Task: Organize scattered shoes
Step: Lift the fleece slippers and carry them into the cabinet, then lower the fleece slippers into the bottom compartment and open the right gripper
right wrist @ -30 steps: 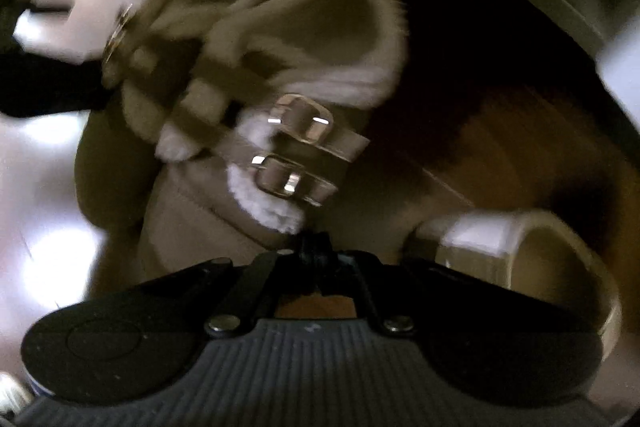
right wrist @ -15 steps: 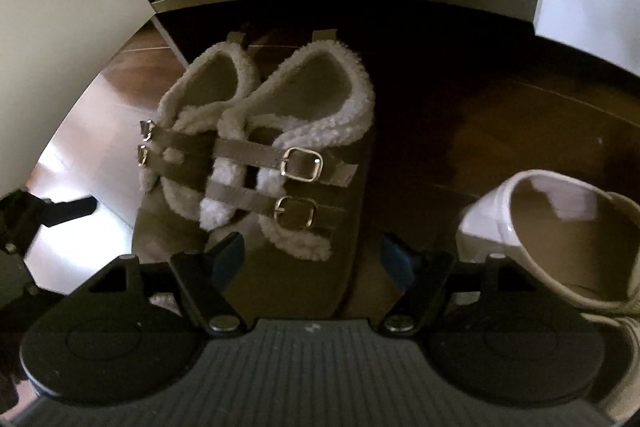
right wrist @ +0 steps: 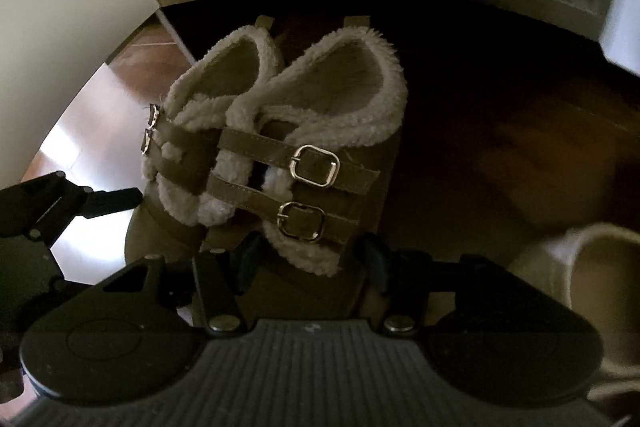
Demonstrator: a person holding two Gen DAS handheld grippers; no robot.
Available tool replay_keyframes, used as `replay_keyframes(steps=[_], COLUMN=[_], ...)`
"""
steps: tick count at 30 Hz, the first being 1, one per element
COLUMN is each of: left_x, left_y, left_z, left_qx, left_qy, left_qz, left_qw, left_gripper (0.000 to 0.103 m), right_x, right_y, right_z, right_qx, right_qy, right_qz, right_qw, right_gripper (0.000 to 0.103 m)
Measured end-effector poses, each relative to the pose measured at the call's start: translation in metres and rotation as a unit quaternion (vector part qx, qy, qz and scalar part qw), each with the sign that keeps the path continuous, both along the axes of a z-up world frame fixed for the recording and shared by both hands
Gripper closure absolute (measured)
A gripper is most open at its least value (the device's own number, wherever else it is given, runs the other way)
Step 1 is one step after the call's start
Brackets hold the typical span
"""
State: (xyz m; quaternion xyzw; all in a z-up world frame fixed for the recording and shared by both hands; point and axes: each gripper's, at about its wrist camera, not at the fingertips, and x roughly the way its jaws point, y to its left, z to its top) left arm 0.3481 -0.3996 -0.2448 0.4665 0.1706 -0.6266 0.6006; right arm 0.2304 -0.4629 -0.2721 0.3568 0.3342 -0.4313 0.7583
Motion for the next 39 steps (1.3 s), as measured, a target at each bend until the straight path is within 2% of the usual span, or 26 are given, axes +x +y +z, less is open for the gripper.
replay_keyframes(steps=[9,15,16,18,22,24,26,28,31,32,33,39], left_x=[0.015,0.021,0.021,0.021,0.025,0.03,0.034,0.039,0.038,0.035,0.033,0.024], left_y=[-0.059,-0.083,-0.082,-0.068,-0.025,0.0,0.007,0.006,-0.002,-0.005,-0.008,-0.02], left_z=[-0.01,-0.01,-0.01,-0.008,-0.004,-0.006,-0.014,-0.022,-0.021,-0.021,-0.021,-0.019], left_qx=[-0.024,-0.032,-0.032,-0.037,-0.038,-0.027,-0.012,0.0,-0.004,-0.003,-0.003,-0.01], left_qy=[-0.045,-0.046,-0.045,-0.045,-0.035,-0.036,-0.044,-0.046,-0.036,-0.036,-0.037,-0.021], left_qz=[0.027,0.042,0.042,0.045,0.051,0.054,0.058,0.064,0.057,0.051,0.045,0.039], left_qw=[0.9983,0.9976,0.9976,0.9973,0.9974,0.9975,0.9973,0.9969,0.9977,0.998,0.9983,0.999], left_gripper=[0.025,0.025,0.025,0.026,0.026,0.028,0.036,0.04,0.041,0.041,0.041,0.041], right_x=[0.022,0.032,0.031,0.027,0.013,0.011,0.015,0.025,0.042,0.046,0.047,0.041], right_y=[-0.055,-0.086,-0.089,-0.09,-0.073,-0.056,-0.04,-0.025,-0.023,-0.026,-0.028,-0.032], right_z=[-0.006,-0.011,-0.012,-0.012,-0.001,0.004,0.007,0.006,0.002,-0.001,-0.003,0.003], right_qx=[-0.034,-0.057,-0.054,-0.051,-0.051,-0.062,-0.069,-0.076,-0.081,-0.075,-0.069,-0.067], right_qy=[0.001,0.006,0.002,-0.003,-0.023,-0.023,-0.013,0.009,0.03,0.038,0.043,0.046], right_qz=[0.013,0.018,0.013,0.001,-0.054,-0.056,-0.041,-0.018,0.008,0.014,0.016,0.027], right_qw=[0.999,0.998,0.998,0.999,0.997,0.996,0.997,0.997,0.996,0.996,0.997,0.996], right_gripper=[0.051,0.049,0.048,0.037,0.037,0.037,0.039,0.041,0.051,0.06,0.064,0.072])
